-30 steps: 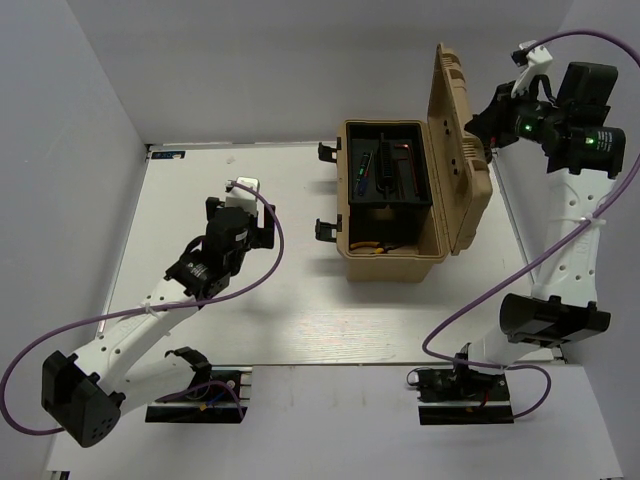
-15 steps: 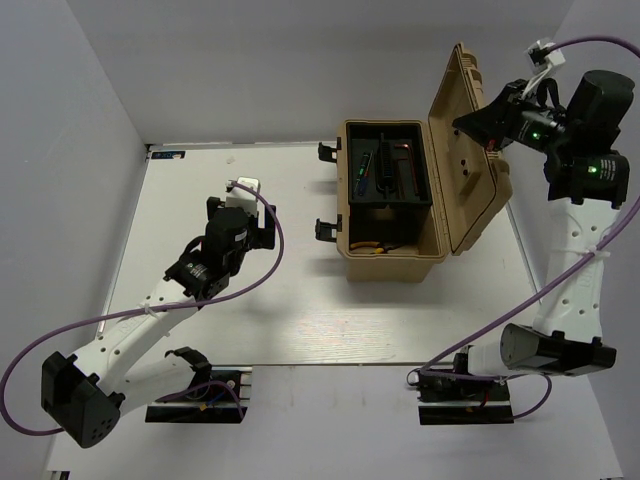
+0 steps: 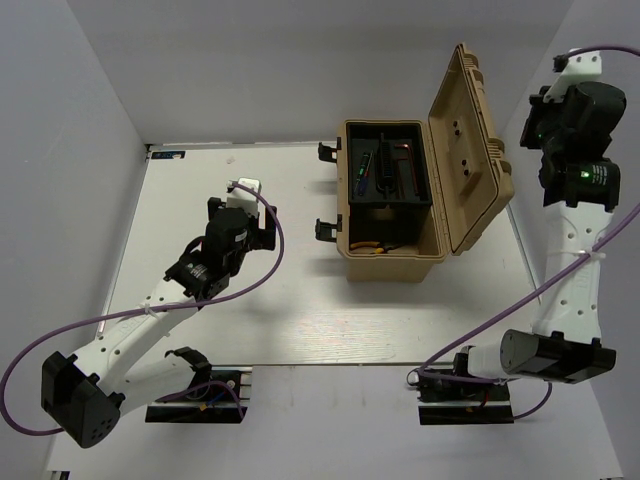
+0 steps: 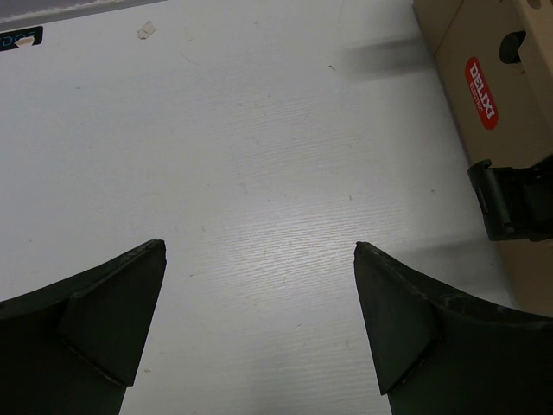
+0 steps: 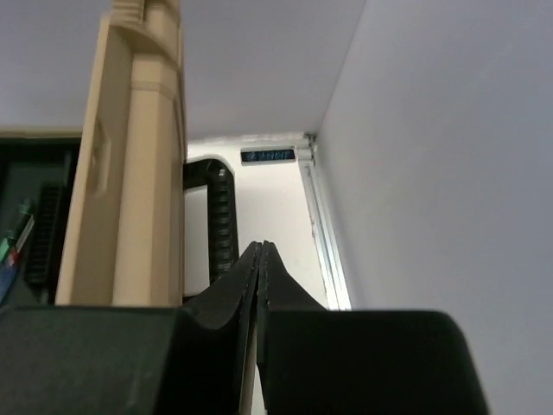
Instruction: Sort the tools into containers
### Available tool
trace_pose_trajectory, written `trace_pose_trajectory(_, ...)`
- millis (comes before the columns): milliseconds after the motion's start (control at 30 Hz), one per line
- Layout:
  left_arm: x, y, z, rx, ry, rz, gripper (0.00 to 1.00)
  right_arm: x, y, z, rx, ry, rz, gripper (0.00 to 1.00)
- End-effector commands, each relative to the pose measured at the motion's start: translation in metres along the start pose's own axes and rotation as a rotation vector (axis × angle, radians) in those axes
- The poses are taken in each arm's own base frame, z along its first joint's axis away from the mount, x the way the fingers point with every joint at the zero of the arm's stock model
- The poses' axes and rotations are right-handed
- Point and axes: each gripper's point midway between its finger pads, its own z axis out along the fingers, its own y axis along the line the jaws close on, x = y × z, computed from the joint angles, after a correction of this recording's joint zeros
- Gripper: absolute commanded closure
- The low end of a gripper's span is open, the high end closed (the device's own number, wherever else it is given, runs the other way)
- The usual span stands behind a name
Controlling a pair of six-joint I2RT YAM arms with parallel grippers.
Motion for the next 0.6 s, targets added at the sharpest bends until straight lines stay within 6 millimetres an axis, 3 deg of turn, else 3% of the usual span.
trace_pose_trajectory(0,-0.006,0.001,-0.004,0.009,-0.026,-0.023,0.0,0.033,0.014,0.008,-0.106,0.129,-0.104,1.0)
trace_pose_trajectory(33,-0.006,0.001,-0.004,0.009,-0.026,-0.023,0.0,0.03,0.026,0.011,-0.185,0.14,-0.109,1.0)
trace_pose_trajectory(67,-0.006,0.001,-0.004,0.009,-0.026,-0.023,0.0,0.053,0.034,0.012,-0.24,0.229,-0.126,1.0)
trace_pose_trajectory(167,-0.006,0.001,-0.004,0.009,-0.026,-0.023,0.0,0.073,0.075,-0.005,-0.504,0.329,-0.096,1.0)
trace_pose_trajectory(200,-0.006,0.001,-0.004,0.009,-0.026,-0.023,0.0,0.074,0.08,-0.008,-0.541,0.331,-0.094,1.0)
trace_pose_trajectory(367,-0.006,0.001,-0.004,0.009,-0.026,-0.023,0.0,0.054,0.138,-0.054,-0.933,0.28,0.034,1.0)
trace_pose_trajectory(567,-0.006,0.001,-0.004,0.009,-0.026,-0.023,0.0,0.018,0.176,-0.114,-1.333,0.2,0.249,1.0)
